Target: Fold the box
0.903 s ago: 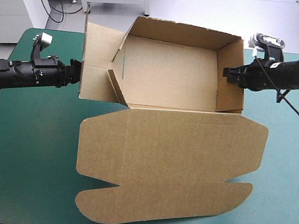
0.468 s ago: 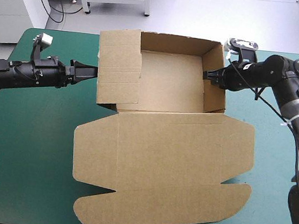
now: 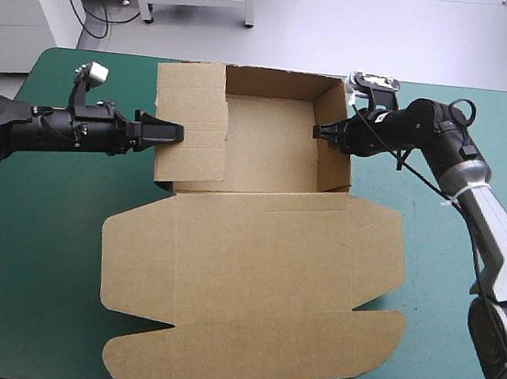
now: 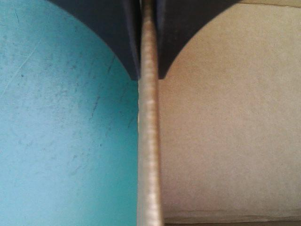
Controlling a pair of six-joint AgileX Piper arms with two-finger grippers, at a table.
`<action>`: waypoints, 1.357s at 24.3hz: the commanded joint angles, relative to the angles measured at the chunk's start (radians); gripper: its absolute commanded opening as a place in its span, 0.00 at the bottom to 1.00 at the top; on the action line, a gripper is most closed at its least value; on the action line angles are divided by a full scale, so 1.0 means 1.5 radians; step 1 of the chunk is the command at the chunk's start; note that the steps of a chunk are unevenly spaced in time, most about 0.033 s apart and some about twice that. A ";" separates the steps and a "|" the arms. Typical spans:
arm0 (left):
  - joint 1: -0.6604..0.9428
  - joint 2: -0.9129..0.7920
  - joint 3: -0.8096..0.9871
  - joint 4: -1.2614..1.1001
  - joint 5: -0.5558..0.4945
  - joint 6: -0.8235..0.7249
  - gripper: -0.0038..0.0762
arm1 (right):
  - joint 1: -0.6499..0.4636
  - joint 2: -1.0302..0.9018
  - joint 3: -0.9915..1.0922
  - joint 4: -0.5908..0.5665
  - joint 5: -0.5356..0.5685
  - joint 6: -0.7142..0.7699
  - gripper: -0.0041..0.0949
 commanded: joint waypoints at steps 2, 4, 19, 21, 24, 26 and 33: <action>-0.015 -0.023 -0.022 -0.022 0.044 -0.007 0.80 | 0.006 -0.032 -0.018 0.031 -0.038 0.011 0.02; -0.017 -0.023 -0.022 0.004 0.044 -0.018 0.80 | 0.013 -0.032 -0.018 0.029 -0.038 0.011 0.03; -0.177 -0.022 -0.022 0.470 -0.127 -0.424 0.54 | 0.174 -0.009 -0.018 -0.151 -0.054 0.142 0.03; -0.210 -0.022 -0.022 0.578 -0.151 -0.521 0.50 | 0.192 -0.008 -0.018 -0.151 -0.056 0.155 0.03; -0.248 -0.022 -0.022 0.660 -0.166 -0.616 0.36 | 0.198 -0.008 -0.018 -0.146 -0.051 0.178 0.03; -0.262 -0.022 -0.022 0.682 -0.173 -0.640 0.22 | 0.198 -0.008 -0.018 -0.146 -0.042 0.184 0.03; -0.292 -0.022 -0.022 0.760 -0.176 -0.685 0.04 | 0.198 -0.008 -0.018 -0.189 -0.017 0.194 0.03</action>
